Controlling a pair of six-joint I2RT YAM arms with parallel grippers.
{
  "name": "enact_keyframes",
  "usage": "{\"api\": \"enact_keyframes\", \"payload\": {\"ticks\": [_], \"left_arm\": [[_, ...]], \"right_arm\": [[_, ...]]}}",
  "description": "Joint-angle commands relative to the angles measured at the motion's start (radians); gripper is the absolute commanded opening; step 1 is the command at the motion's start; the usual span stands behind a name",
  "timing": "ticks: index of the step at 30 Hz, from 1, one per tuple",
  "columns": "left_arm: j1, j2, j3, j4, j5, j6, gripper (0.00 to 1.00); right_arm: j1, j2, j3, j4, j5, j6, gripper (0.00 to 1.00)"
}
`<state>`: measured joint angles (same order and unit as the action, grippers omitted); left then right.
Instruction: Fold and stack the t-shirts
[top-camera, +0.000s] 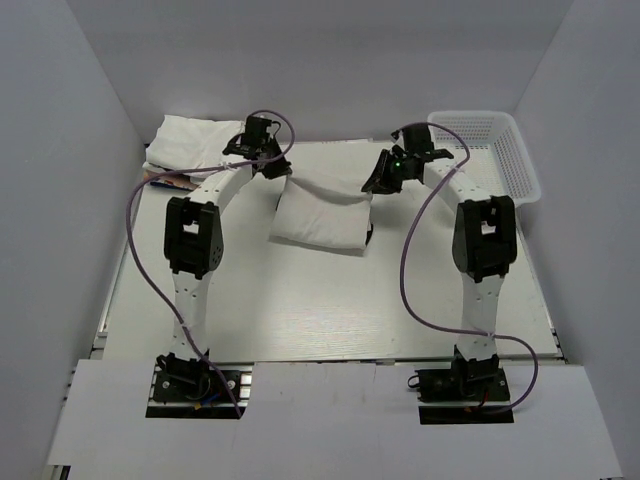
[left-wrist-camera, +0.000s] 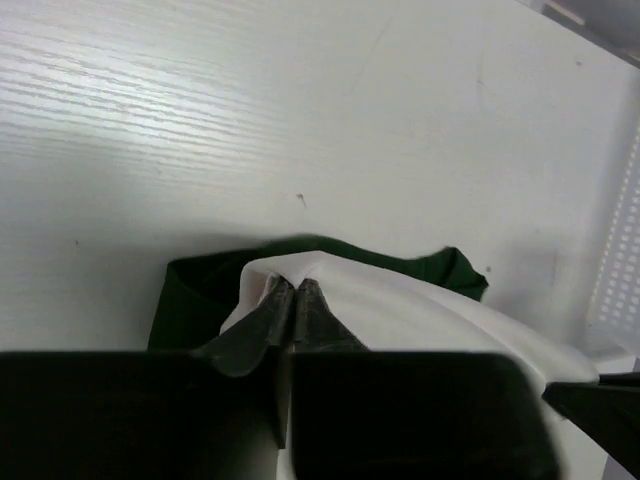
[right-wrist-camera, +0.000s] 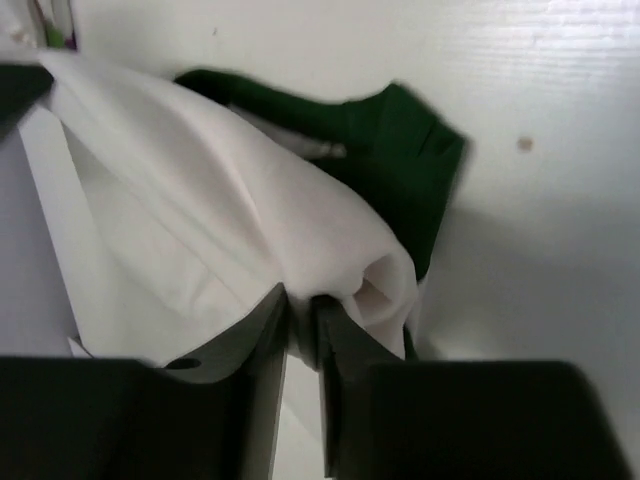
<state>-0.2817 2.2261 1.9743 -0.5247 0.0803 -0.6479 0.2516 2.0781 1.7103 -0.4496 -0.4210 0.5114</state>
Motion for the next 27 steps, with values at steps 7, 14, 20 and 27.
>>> {"api": "enact_keyframes", "payload": {"ticks": [7, 14, 20, 27], "left_arm": [[0.059, 0.153, 0.200, 0.054, 0.076, 0.004, 1.00], [0.036, -0.048, 0.017, 0.078, 0.042, 0.050, 1.00], [-0.004, -0.131, -0.163, 0.238, 0.165, 0.050, 1.00], [-0.007, 0.070, -0.036, 0.269, 0.190, 0.036, 1.00]], "right_arm": [[-0.058, 0.289, 0.430, -0.087, -0.147, -0.128, 0.90], [-0.020, -0.040, 0.019, 0.049, 0.092, -0.136, 0.90], [0.047, -0.136, -0.158, 0.193, 0.039, -0.123, 0.90], [0.029, 0.109, 0.046, 0.256, -0.056, -0.044, 0.90]]}}
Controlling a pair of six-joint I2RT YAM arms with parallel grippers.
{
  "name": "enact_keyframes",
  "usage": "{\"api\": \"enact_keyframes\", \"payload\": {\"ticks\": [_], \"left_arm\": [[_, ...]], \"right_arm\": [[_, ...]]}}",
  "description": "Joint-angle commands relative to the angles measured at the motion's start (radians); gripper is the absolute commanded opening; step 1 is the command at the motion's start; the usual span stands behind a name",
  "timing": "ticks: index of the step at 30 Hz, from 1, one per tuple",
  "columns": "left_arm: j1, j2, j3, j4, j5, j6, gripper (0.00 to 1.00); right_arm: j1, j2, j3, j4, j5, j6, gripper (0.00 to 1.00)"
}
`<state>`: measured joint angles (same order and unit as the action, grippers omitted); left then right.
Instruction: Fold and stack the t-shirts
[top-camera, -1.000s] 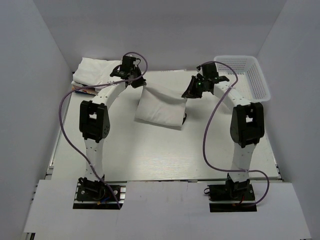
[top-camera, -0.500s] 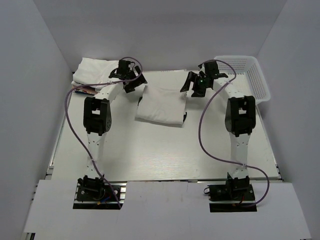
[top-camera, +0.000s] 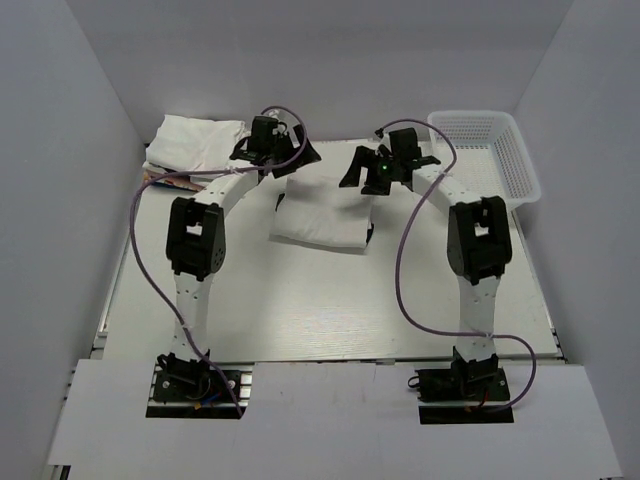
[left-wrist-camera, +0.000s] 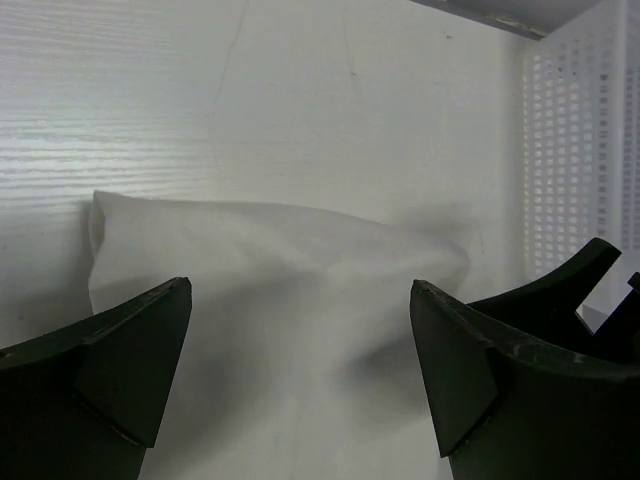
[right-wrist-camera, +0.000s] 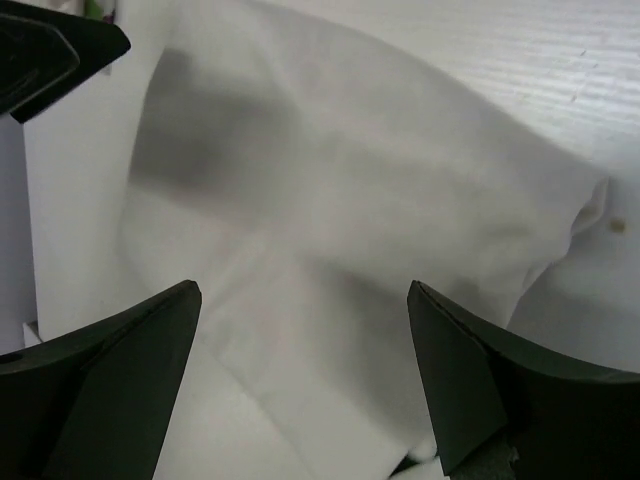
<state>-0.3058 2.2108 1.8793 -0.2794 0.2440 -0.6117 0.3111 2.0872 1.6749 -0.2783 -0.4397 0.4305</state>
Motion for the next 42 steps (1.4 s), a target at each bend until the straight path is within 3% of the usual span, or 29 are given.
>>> {"api": "enact_keyframes", "payload": {"ticks": [1, 6, 12, 16, 18, 20, 22, 27, 40, 42], "left_arm": [[0.017, 0.114, 0.078, 0.023, 0.026, -0.011, 1.00], [0.028, 0.243, 0.165, -0.024, 0.012, -0.023, 1.00], [0.028, 0.241, 0.175, -0.034, 0.000, -0.014, 1.00], [0.028, 0.170, 0.198, -0.061, 0.000, 0.030, 1.00], [0.028, 0.100, 0.208, -0.102, -0.069, 0.061, 1.00], [0.019, 0.038, 0.146, -0.142, -0.138, 0.082, 1.00], [0.019, -0.061, 0.069, -0.142, -0.166, 0.107, 1.00], [0.010, -0.155, -0.135, -0.172, -0.203, 0.132, 1.00], [0.010, -0.002, -0.146, -0.257, -0.092, 0.221, 1.00], [0.000, 0.007, -0.146, -0.257, -0.058, 0.230, 0.94]], "right_arm": [[-0.033, 0.123, 0.103, 0.094, -0.053, 0.059, 0.90], [-0.058, 0.344, 0.298, 0.074, -0.080, 0.120, 0.90], [-0.073, 0.367, 0.315, 0.067, -0.126, 0.125, 0.90], [-0.063, 0.230, 0.254, 0.050, -0.091, 0.059, 0.90], [-0.056, 0.136, 0.186, 0.054, -0.079, 0.031, 0.90], [-0.050, -0.011, 0.056, 0.098, -0.047, 0.008, 0.90], [-0.046, -0.090, -0.195, 0.148, -0.033, -0.003, 0.90], [-0.035, -0.379, -0.551, 0.212, 0.048, -0.009, 0.90], [-0.035, -0.703, -0.780, 0.074, 0.143, -0.041, 0.90], [-0.035, -0.743, -0.799, 0.047, 0.168, -0.042, 0.90]]}}
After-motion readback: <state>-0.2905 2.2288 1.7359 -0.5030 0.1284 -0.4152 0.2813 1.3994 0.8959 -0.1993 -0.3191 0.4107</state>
